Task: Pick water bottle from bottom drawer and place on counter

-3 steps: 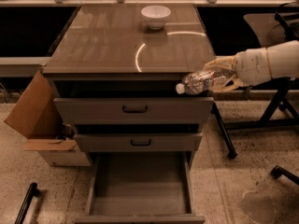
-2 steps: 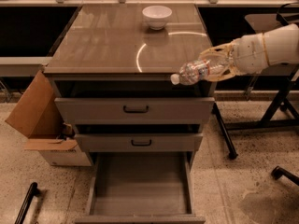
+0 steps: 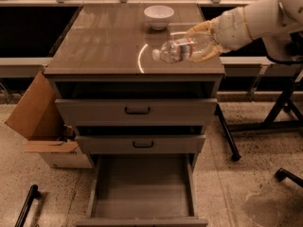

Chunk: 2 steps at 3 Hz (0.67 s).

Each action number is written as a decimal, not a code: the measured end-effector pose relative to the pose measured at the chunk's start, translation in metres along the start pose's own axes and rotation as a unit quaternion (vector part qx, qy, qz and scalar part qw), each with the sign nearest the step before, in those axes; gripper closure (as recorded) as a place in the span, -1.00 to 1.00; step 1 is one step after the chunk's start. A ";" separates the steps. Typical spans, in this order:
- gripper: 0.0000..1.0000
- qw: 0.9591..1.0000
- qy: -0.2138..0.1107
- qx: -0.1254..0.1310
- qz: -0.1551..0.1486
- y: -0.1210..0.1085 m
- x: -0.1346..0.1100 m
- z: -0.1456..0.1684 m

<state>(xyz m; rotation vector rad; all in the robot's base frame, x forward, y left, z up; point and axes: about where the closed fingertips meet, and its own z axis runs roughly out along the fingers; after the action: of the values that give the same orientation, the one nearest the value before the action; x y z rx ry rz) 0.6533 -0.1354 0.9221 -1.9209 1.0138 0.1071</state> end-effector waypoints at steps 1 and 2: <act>1.00 0.998 -0.022 -0.015 0.064 -0.021 0.005 0.029; 1.00 0.993 -0.047 -0.032 0.104 -0.036 0.011 0.058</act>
Offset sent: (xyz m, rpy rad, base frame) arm 0.0924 0.0636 -0.0106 0.1341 0.3305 -0.0210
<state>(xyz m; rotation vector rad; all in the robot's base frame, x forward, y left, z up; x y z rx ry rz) 0.7034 -0.0893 0.9098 -1.8441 1.1574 0.3491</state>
